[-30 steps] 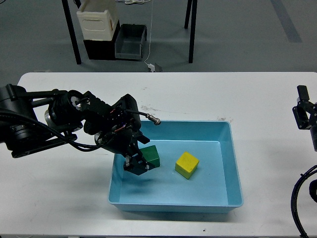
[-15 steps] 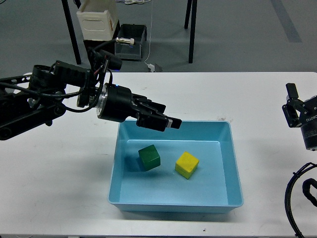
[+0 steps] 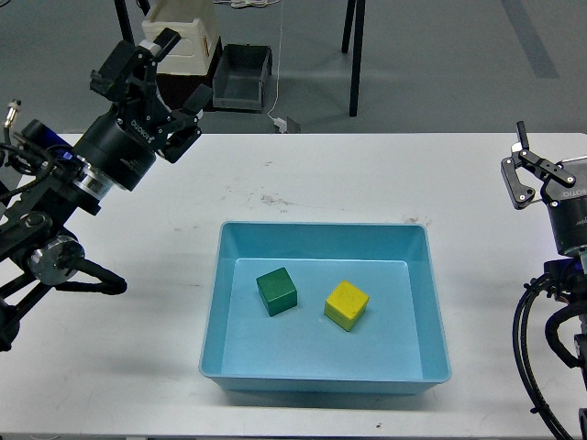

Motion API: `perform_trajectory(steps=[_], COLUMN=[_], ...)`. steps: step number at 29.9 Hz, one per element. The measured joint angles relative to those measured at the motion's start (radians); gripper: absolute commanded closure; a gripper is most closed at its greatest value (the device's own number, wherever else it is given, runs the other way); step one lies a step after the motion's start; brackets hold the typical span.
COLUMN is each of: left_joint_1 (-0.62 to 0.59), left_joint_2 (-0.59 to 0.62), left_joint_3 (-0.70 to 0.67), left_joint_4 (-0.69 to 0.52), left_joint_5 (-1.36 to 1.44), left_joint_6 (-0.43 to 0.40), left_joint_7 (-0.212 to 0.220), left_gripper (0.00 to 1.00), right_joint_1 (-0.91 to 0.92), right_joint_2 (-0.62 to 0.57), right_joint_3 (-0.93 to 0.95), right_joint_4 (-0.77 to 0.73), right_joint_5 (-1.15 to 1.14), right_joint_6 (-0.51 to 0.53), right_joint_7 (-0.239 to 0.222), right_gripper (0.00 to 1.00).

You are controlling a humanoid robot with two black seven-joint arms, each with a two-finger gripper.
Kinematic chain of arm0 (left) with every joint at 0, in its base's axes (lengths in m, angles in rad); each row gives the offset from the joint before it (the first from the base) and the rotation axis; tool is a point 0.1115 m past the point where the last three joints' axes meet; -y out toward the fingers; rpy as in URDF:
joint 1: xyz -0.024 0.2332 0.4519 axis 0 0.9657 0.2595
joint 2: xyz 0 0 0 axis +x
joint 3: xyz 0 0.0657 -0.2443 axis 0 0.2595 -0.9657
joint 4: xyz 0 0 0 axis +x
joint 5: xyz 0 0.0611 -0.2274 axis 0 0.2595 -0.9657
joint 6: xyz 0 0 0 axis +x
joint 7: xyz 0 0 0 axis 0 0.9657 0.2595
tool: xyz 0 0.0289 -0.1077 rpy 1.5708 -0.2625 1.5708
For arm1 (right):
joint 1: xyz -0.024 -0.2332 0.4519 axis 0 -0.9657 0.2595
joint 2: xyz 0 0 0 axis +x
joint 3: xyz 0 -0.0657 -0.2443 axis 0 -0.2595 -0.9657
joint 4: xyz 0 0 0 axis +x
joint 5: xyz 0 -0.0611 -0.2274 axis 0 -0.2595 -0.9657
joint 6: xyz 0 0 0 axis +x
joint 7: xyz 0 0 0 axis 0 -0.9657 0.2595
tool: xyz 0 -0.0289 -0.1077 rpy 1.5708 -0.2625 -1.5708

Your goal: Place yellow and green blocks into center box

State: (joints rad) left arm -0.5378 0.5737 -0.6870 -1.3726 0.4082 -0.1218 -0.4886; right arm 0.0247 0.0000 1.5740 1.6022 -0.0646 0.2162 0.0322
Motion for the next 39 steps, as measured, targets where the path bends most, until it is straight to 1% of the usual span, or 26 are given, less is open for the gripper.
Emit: perform_trajectory(steps=[6,10,12,14,19,22,29,34,39], left_joint_1=[0.086,0.179,0.234,0.289,0.433,0.479,0.53,0.537,0.544], left_joint_2=[-0.002,-0.002,-0.011,-0.023,-0.06,-0.085,-0.143,-0.156,-0.159], left_joint_3=[-0.013,-0.101,-0.149,-0.186,-0.26,-0.27,-0.274,-0.274,-0.274], left_joint_4=[-0.025,-0.041,-0.064,-0.096,-0.176,-0.186,-0.189,-0.189,-0.188], left_joint_5=[-0.519,-0.792,-0.837,-0.853,-0.861,-0.863,-0.894,-0.96,-0.993], left_joint_6=[0.015,0.012,0.003,-0.024,-0.135,-0.173,-0.195,-0.243,-0.259], left_joint_7=[0.0,0.0,0.0,0.0,0.0,0.0,0.0,0.0,0.0], left_gripper=[0.0,0.0,0.0,0.0,0.0,0.0,0.0,0.0,0.0], right_joint_1=[-0.068,-0.126,-0.146,-0.159,-0.19,-0.205,-0.253,-0.28,-0.297], right_joint_2=[0.0,0.0,0.0,0.0,0.0,0.0,0.0,0.0,0.0], right_joint_3=[0.003,0.008,0.009,0.011,0.015,0.022,0.028,0.028,0.029], right_joint_4=[0.007,0.009,0.009,0.01,0.011,0.012,0.016,0.02,0.017], right_joint_5=[0.053,0.056,0.057,0.072,0.15,0.169,0.22,0.279,0.316], right_joint_6=[0.0,0.0,0.0,0.0,0.015,0.028,0.062,0.073,0.074], right_joint_7=[-0.055,-0.063,-0.064,-0.064,-0.068,-0.069,-0.08,-0.113,-0.118], right_gripper=[0.0,0.0,0.0,0.0,0.0,0.0,0.0,0.0,0.0])
